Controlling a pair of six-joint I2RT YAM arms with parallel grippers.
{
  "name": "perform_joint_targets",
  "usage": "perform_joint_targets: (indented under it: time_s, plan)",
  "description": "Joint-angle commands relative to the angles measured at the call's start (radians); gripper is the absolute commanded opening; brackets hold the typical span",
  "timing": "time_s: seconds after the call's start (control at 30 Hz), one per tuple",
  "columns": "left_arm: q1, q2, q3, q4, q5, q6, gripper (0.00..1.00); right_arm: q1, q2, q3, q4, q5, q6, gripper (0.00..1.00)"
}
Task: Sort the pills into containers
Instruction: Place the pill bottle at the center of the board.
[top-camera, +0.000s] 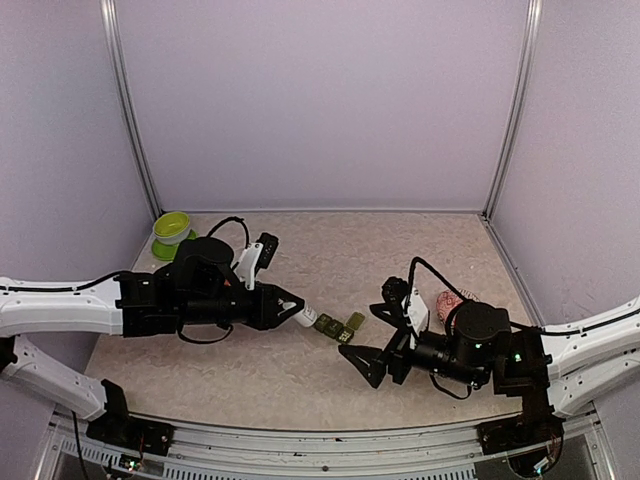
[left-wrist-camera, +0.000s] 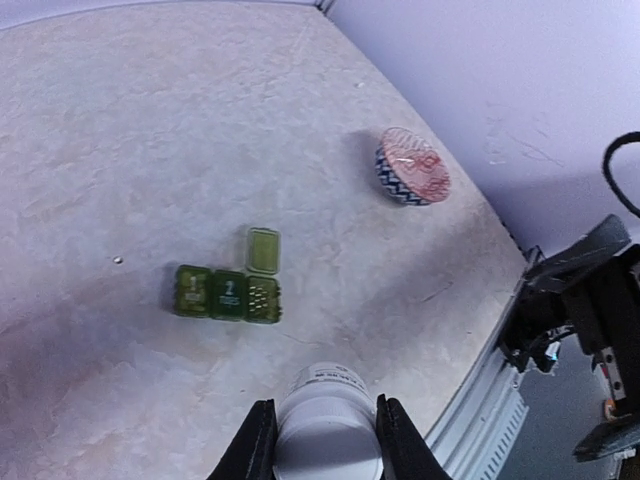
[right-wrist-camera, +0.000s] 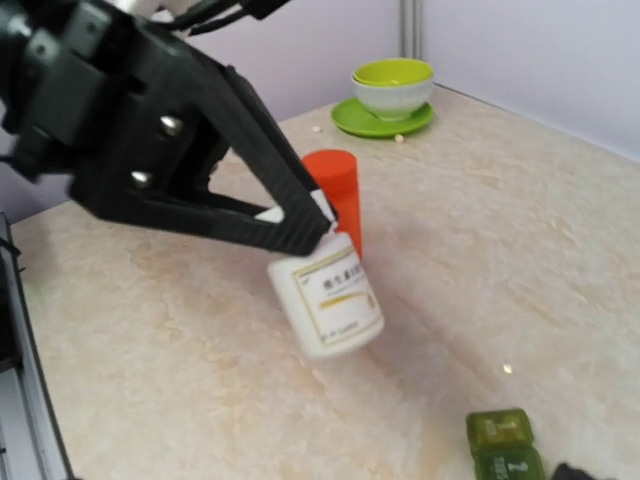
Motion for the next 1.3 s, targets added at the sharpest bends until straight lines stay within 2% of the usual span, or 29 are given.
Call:
perform_joint_targets:
  time_s: [0.0, 0.23, 0.53, 1.0, 1.27]
  plan:
    - [0.073, 0.063, 0.006, -0.067, -0.06, 0.045, 0.26, -0.024, -0.013, -0.005, -0.065, 0.031, 0.073, 1.0]
    - [0.146, 0.203, 0.045, -0.108, -0.159, 0.084, 0.26, -0.042, -0.006, -0.003, -0.1, 0.042, 0.113, 1.0]
    - [0.222, 0.365, 0.112, -0.11, -0.179, 0.132, 0.26, -0.056, 0.008, -0.017, -0.116, 0.057, 0.152, 1.0]
    - [0.247, 0.528, 0.225, -0.16, -0.256, 0.185, 0.26, -0.076, 0.0, -0.042, -0.136, 0.075, 0.195, 1.0]
    - [0.249, 0.546, 0.226, -0.159, -0.26, 0.192, 0.38, -0.124, 0.017, -0.046, -0.15, 0.027, 0.23, 1.0]
